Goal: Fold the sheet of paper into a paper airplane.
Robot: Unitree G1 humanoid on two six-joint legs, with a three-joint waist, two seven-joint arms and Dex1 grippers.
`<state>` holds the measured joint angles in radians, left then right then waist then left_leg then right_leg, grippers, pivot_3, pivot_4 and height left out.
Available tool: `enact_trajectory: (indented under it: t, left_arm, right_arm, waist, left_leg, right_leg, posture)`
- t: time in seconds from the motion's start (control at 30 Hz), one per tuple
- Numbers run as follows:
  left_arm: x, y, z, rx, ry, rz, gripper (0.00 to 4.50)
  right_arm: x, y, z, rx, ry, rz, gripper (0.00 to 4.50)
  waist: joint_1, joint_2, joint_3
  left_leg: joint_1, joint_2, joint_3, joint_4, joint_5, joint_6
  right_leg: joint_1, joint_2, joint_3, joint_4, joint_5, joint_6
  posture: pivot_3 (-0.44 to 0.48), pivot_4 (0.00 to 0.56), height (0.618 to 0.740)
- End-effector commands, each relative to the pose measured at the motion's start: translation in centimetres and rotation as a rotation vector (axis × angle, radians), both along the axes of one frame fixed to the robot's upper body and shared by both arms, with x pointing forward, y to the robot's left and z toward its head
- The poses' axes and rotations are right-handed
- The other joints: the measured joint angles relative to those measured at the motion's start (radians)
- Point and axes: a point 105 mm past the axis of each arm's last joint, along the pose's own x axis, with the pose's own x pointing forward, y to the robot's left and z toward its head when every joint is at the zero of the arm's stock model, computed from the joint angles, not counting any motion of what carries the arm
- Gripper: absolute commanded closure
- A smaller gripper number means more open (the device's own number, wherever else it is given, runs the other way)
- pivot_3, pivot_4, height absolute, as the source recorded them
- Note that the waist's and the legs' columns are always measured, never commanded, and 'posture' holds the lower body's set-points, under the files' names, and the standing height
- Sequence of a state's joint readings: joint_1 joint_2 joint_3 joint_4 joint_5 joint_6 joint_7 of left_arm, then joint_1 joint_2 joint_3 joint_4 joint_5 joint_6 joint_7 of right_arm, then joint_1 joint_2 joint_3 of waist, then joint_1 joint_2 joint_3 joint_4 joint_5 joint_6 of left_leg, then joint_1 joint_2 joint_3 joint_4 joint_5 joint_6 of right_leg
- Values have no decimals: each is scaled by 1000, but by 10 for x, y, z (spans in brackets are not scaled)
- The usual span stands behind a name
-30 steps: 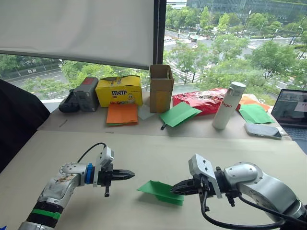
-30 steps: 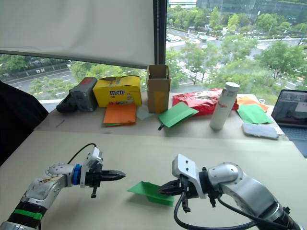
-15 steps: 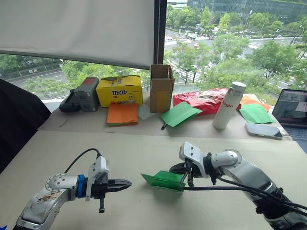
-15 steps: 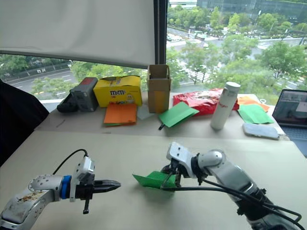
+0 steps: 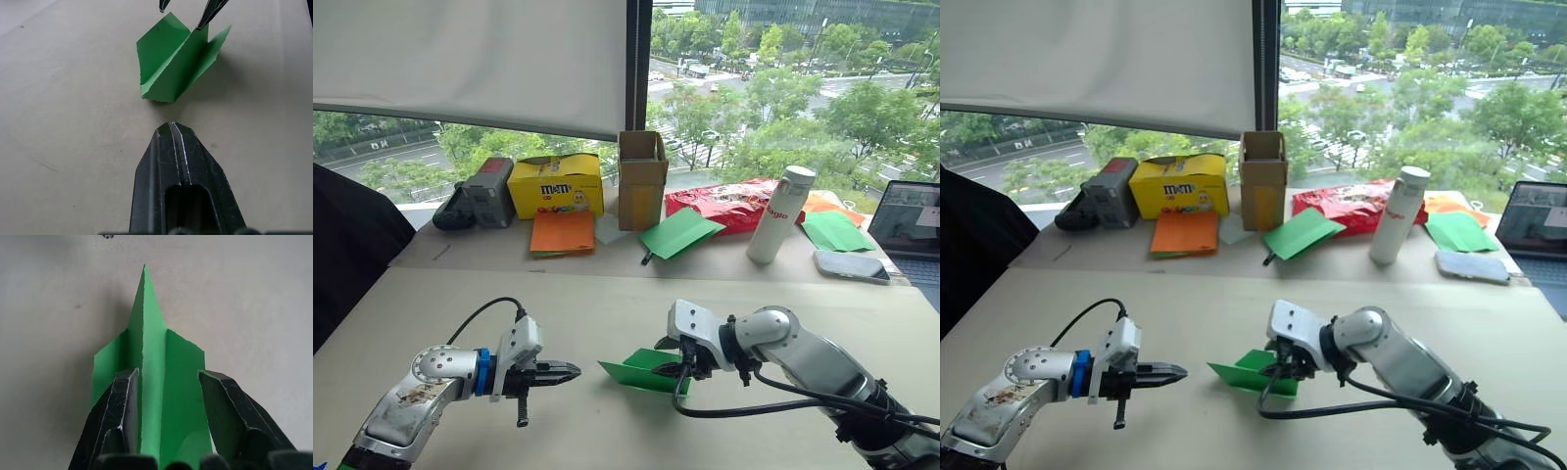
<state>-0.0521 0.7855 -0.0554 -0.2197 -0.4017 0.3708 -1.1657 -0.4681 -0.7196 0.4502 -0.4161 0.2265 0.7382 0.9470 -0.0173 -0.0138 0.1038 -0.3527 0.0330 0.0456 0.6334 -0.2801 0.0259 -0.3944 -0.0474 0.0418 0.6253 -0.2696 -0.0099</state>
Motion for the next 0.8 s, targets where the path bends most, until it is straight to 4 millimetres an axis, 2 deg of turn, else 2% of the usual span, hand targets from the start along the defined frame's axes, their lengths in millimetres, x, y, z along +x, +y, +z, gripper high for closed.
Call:
enact_trajectory:
  t: [0.03, 0.1, 0.23, 0.33, 0.4, 0.47, 0.53, 0.67, 0.73, 0.8]
  left_arm:
    - [2, 1, 3, 16, -44, -19, 4500]
    - [4, 1, 2, 24, -57, -19, 4500]
    - [6, -2, 1, 23, -67, -31, 4500]
    - [9, -4, 4, 5, -71, -32, 4500]
    - [12, -5, 7, -10, -71, -26, 4500]
    - [14, -6, 9, -6, -78, -33, 4500]
    - [18, -10, 15, -22, -92, -37, 4500]
    - [25, -19, 24, -67, -104, -34, 4500]
    - [30, -23, 25, -69, -111, -16, 4500]
    - [35, -25, 23, -42, -132, -4, 4500]
  right_arm:
    - [-5, 2, -1, 8, -10, 13, 2275]
    - [-8, 1, -5, 10, 10, 6, 2275]
    - [-9, -6, -20, 3, 57, -48, 3411]
    - [-3, -9, -3, 101, 67, -110, 4454]
    - [5, -19, 9, 158, 59, -170, 4454]
    - [14, -43, 16, 198, 75, -281, 4454]
    - [31, -83, 22, 219, 48, -472, 4454]
    - [74, -174, 45, 273, -108, -978, 4454]
    - [84, -215, 50, 280, -162, -1197, 4454]
    - [86, -245, 49, 274, -189, -1336, 4454]
  waist:
    - [2, 0, 0]
    - [3, 0, 0]
    - [4, 0, 0]
    - [4, 0, 0]
    - [4, -1, 0]
    - [4, -1, 0]
    - [7, -1, 0]
    - [9, -1, 1]
    - [6, -1, 1]
    - [3, -1, 1]
  left_leg:
    - [0, 0, 0, -1, 0, 0]
    - [-1, 0, 0, -1, 1, -2]
    - [0, 0, 0, -1, 1, -2]
    - [-1, 0, 0, -1, 1, -2]
    - [-1, 0, 0, -1, 1, -2]
    - [0, 0, 0, -1, 1, -2]
    - [1, 0, 0, -1, 1, -1]
    - [0, -1, 1, 0, 1, -1]
    - [0, -1, 2, 0, 1, -1]
    - [0, -1, 3, 0, 1, -1]
  right_leg:
    - [-1, 0, 0, 0, 0, 0]
    - [-2, 0, 0, 1, 0, -1]
    - [-1, 0, 0, 0, 0, -1]
    - [-1, 0, -1, 0, 0, -1]
    - [-1, 0, -1, 1, 0, -1]
    - [0, 1, -1, 1, 0, 0]
    - [2, 1, -1, 0, 0, 0]
    - [3, 1, -2, -1, 0, 1]
    - [3, 2, 0, -1, 1, 1]
    - [4, 4, 0, -1, 1, 1]
  posture:
    - [0, 150, 740]
    - [0, 150, 740]
    - [0, 150, 740]
    - [0, 150, 740]
    - [0, 150, 740]
    - [0, 150, 740]
    - [0, 150, 740]
    - [0, 150, 740]
    - [0, 150, 740]
    - [0, 150, 740]
